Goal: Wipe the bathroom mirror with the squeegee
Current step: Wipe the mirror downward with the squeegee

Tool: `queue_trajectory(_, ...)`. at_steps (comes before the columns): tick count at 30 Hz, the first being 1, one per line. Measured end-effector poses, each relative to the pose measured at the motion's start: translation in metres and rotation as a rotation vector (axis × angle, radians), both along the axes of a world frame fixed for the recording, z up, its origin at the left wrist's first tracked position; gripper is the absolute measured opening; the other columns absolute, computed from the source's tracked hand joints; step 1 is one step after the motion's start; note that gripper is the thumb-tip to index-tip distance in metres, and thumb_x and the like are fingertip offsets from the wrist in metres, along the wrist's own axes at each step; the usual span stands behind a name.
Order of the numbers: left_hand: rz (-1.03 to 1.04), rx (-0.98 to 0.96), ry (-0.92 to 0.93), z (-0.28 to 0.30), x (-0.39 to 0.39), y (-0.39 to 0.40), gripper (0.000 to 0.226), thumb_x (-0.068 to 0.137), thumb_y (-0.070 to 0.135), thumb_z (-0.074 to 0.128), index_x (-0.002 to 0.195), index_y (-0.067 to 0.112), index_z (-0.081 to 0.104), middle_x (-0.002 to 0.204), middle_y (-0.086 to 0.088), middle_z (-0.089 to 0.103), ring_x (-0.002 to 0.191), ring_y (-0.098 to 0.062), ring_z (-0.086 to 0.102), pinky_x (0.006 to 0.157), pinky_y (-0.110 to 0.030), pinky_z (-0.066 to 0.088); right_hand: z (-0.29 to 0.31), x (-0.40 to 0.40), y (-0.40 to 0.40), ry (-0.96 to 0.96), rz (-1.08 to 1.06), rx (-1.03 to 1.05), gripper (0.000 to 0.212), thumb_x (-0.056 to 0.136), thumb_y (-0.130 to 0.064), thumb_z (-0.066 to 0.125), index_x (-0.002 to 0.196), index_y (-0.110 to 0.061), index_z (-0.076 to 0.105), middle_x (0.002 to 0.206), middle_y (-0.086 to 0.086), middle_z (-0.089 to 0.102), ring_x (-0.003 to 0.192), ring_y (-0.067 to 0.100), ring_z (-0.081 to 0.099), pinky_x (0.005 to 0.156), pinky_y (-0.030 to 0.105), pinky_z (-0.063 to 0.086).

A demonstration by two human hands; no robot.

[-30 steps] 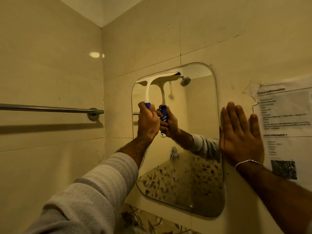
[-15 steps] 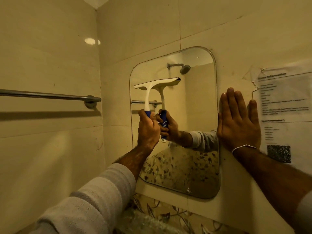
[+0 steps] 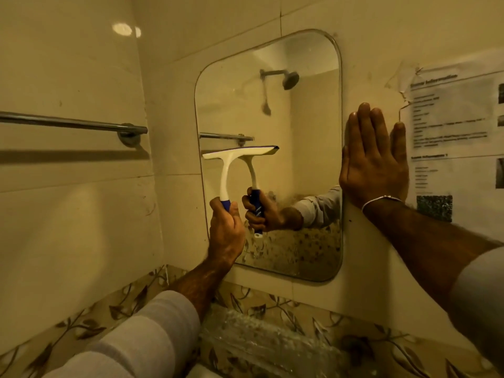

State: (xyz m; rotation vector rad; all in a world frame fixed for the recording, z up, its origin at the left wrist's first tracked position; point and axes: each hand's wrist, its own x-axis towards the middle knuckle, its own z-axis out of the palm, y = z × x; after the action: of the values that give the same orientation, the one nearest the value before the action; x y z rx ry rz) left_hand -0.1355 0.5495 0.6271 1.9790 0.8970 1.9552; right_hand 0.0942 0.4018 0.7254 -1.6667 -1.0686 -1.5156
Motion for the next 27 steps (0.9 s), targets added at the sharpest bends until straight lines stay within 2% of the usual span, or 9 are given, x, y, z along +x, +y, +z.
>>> queue_trajectory(6, -0.031, -0.061, 0.051, -0.047, -0.008, -0.004, 0.022, 0.101, 0.027, 0.041, 0.113, 0.011, 0.032, 0.089, -0.015, 0.059, 0.066, -0.022, 0.060, 0.051, -0.024, 0.047, 0.001, -0.001, -0.001, 0.010, -0.001, -0.007, 0.059, 0.108, -0.031, 0.023, 0.161, -0.013, 0.002, 0.169, 0.007, -0.004, 0.155, 0.023, -0.005, 0.120, 0.040, -0.018)
queue_trajectory(10, -0.027, -0.105, 0.079, -0.075, -0.015, -0.013, 0.022, 0.101, 0.024, 0.041, 0.113, 0.009, 0.033, 0.090, -0.010, 0.059, 0.067, -0.018, 0.059, 0.052, -0.025, 0.047, 0.001, -0.001, -0.002, 0.015, 0.016, -0.009, 0.059, 0.108, -0.032, 0.021, 0.161, -0.013, 0.001, 0.169, 0.007, -0.003, 0.155, 0.023, -0.004, 0.123, 0.046, -0.007)
queue_trajectory(17, 0.046, -0.156, 0.175, -0.114, -0.031, -0.037, 0.021, 0.100, 0.028, 0.041, 0.110, 0.010, 0.035, 0.068, -0.003, 0.049, 0.047, -0.011, 0.044, 0.038, -0.018, 0.036, 0.001, -0.003, -0.003, 0.011, 0.038, -0.012, 0.059, 0.108, -0.032, 0.020, 0.161, -0.012, 0.001, 0.169, 0.008, -0.002, 0.155, 0.024, -0.003, 0.123, 0.048, -0.004)
queue_trajectory(22, -0.024, -0.231, 0.149, -0.134, -0.036, -0.048, 0.012, 0.100, 0.019, 0.044, 0.106, 0.014, 0.036, 0.071, 0.001, 0.046, 0.051, -0.009, 0.043, 0.044, -0.017, 0.040, 0.001, -0.002, -0.003, 0.013, 0.025, -0.017, 0.059, 0.108, -0.033, 0.018, 0.161, -0.012, 0.001, 0.168, 0.009, -0.002, 0.155, 0.025, -0.002, 0.123, 0.049, -0.003)
queue_trajectory(27, -0.024, -0.271, 0.159, -0.151, -0.039, -0.050, 0.018, 0.100, 0.025, 0.042, 0.112, 0.012, 0.038, 0.074, -0.005, 0.051, 0.054, -0.014, 0.049, 0.047, -0.023, 0.043, 0.001, -0.002, -0.004, 0.015, 0.029, -0.022, 0.059, 0.108, -0.033, 0.018, 0.161, -0.013, 0.001, 0.169, 0.008, -0.002, 0.155, 0.025, -0.002, 0.123, 0.049, -0.003)
